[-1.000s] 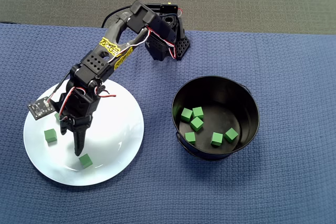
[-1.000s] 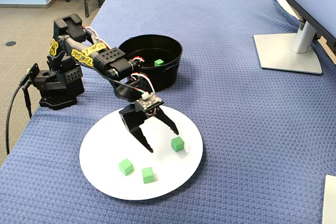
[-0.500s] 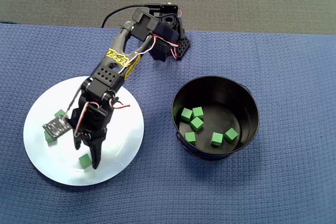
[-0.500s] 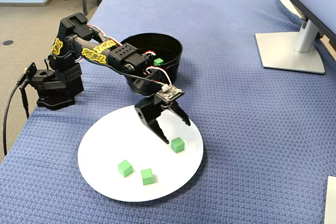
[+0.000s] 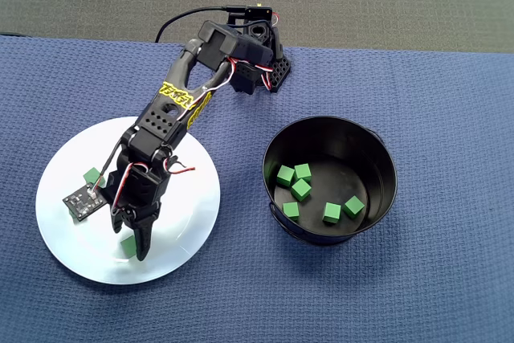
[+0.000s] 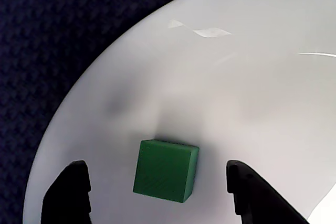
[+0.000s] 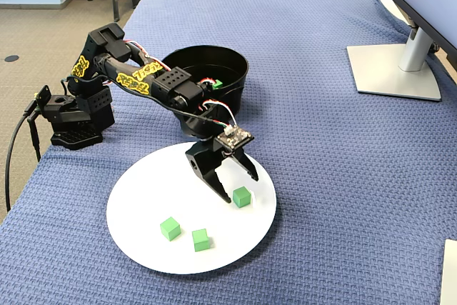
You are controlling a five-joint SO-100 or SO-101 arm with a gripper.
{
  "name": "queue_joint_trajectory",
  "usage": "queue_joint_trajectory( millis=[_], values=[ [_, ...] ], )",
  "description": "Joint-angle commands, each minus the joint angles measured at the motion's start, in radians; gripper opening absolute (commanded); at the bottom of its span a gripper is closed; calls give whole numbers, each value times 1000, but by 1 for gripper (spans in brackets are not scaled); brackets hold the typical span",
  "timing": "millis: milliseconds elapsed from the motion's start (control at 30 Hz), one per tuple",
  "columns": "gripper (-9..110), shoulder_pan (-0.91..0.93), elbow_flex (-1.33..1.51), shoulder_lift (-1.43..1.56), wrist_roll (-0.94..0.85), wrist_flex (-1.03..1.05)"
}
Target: Pick up the green cubes from the white plate and place them in the black recipient
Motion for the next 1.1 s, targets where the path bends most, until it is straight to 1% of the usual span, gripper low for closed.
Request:
queue_joint_trajectory(
  millis=[0,267,467,533,633,900,1067],
  values=[
    [25,8,-94,-5,2,-8],
    [24,8,-106,-49,25,-15],
    [20,5,-104,-57,28,-20],
    [14,5,-104,-57,29,-20],
    [0,5,-104,-55,35,-25],
    [0,5,-103,-21,75,-26],
    [0,8,-21,163,80,25]
  ],
)
